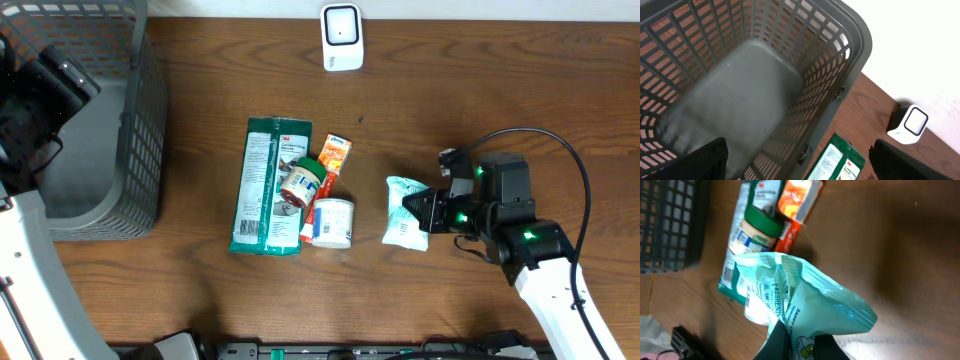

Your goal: Scan the item barcode

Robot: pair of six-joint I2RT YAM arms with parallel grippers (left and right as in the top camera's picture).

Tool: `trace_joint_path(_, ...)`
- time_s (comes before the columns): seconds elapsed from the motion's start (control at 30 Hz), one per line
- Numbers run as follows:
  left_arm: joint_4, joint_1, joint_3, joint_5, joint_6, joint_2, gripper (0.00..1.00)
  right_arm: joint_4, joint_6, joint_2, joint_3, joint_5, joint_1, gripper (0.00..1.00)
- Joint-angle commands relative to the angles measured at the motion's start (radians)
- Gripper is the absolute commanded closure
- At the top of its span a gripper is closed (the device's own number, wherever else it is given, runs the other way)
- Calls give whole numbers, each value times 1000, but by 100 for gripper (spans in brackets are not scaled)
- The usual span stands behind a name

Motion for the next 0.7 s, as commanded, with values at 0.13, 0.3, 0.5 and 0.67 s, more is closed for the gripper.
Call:
trace_joint_path(0.13, -2, 4, 2, -2, -9, 1, 12, -199, -42, 0, 221, 137, 9, 99)
trace_joint_path(0.3, -2, 4, 2, -2, -9, 1, 12, -335, -66, 0, 391, 174, 9, 99)
trace_joint_path(0.5, -2, 4, 2, -2, -9, 1, 12, -433, -72, 0, 529, 176, 9, 99)
trace_joint_path(0.67, -2, 4, 2, -2, -9, 1, 12, -441, -81, 2, 543, 175, 9, 99)
